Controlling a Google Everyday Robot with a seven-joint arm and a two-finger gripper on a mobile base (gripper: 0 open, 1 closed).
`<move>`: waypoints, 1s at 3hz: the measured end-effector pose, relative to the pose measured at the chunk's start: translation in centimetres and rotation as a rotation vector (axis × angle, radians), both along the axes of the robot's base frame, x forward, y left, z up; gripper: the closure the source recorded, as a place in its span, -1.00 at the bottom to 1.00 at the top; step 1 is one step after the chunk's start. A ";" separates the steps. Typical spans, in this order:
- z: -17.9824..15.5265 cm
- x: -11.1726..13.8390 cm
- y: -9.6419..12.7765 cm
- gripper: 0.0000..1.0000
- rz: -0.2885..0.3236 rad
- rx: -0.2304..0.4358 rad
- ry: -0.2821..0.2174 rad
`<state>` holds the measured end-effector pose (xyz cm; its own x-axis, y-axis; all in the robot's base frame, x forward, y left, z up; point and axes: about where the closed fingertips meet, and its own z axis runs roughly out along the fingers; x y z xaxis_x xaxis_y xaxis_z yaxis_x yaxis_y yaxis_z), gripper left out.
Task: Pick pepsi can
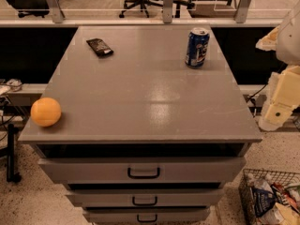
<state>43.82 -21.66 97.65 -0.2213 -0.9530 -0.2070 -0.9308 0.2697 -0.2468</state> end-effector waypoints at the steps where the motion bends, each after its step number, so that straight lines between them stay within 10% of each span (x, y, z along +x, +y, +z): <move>1: 0.0 0.0 0.0 -1.00 0.000 0.000 0.000; 3: -1.7 3.3 -1.6 -1.00 -0.010 0.076 -0.037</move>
Offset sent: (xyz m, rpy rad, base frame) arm 0.0118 -0.0097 -0.0055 0.0550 -0.0020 0.0103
